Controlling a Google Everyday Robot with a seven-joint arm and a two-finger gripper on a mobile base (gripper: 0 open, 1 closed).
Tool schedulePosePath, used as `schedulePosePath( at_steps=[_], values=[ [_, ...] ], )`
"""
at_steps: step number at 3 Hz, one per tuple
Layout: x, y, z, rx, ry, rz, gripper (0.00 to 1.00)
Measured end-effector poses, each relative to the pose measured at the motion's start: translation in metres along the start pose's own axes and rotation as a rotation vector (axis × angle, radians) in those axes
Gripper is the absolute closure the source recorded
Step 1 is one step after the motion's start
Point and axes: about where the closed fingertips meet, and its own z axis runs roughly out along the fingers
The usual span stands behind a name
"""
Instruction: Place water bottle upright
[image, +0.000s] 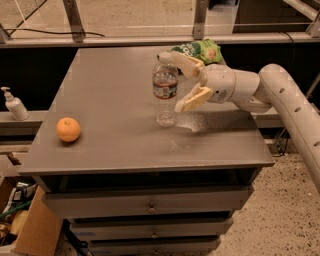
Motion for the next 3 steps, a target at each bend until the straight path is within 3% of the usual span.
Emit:
schedulePosePath(
  at_steps=[2,3],
  values=[
    [-0.022,-0.004,-0.070,0.103,0.068,-0.032,0.00],
    [-0.022,-0.004,-0.070,0.103,0.068,-0.032,0.00]
  ],
)
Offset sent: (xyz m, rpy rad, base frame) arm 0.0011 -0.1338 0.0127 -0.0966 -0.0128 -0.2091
